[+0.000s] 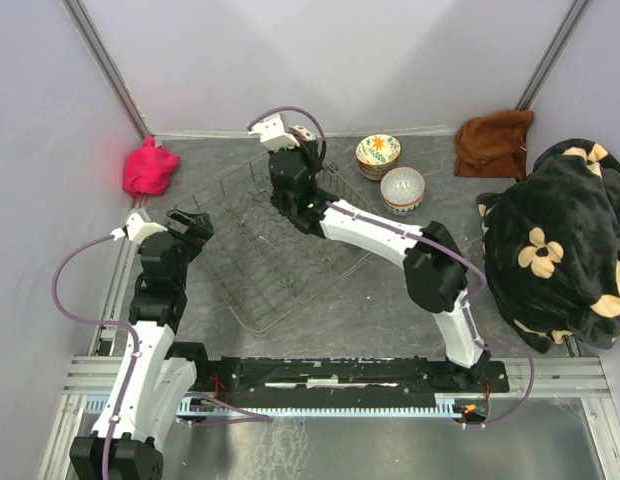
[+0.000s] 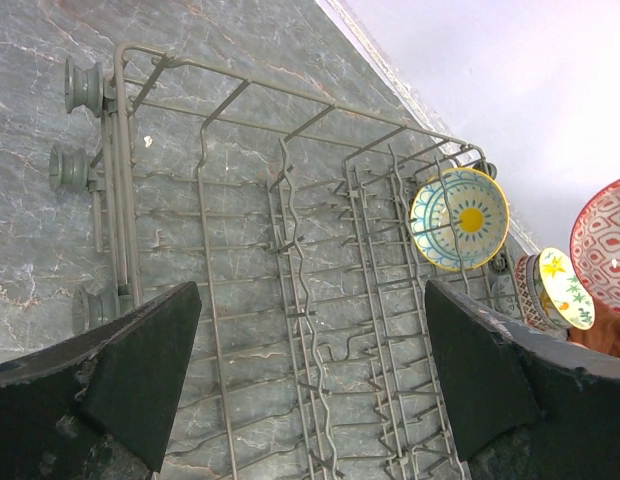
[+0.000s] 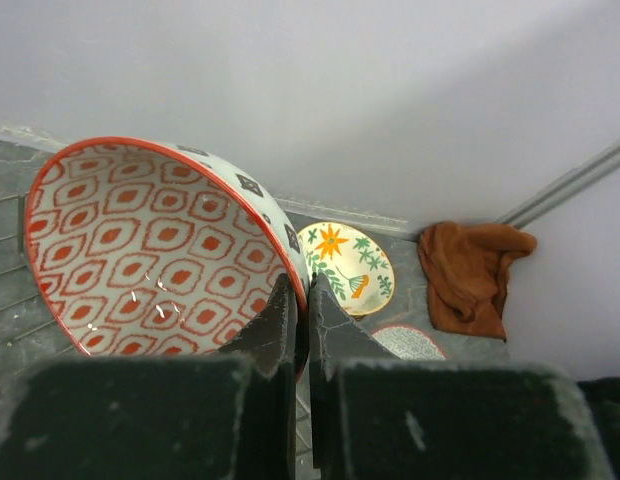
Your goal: Unload the bowls from the dish rack
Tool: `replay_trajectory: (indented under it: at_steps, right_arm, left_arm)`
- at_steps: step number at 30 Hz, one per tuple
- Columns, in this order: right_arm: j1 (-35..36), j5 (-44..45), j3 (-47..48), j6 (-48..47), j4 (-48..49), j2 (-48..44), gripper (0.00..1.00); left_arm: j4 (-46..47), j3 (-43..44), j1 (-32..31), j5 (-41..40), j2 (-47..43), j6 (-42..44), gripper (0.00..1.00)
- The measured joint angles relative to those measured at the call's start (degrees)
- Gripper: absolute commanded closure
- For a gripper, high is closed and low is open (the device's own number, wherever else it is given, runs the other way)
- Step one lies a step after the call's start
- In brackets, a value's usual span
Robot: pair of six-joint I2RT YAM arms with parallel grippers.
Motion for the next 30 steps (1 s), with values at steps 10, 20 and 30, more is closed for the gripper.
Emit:
replay_trajectory:
  at_steps: [10, 20, 30]
  right_arm:
    - [-14.95, -17.16, -1.31, 27.5, -36.65, -14.03, 0.99]
    - [-31.63, -33.94, -2.27, 42.99, -55.32, -20.57, 0.99]
    - [-38.95, -45.27, -10.43, 49.07, -59.76, -20.57, 0.99]
  left_arm:
    - [0.11, 0.0, 0.0, 0.5, 1.77, -0.02, 0.01]
    - [1.14, 0.0, 0.0, 2.21, 3.04, 0.0, 0.01]
    - [1.88, 0.0, 0.0, 3.56, 2.73, -0.02, 0.01]
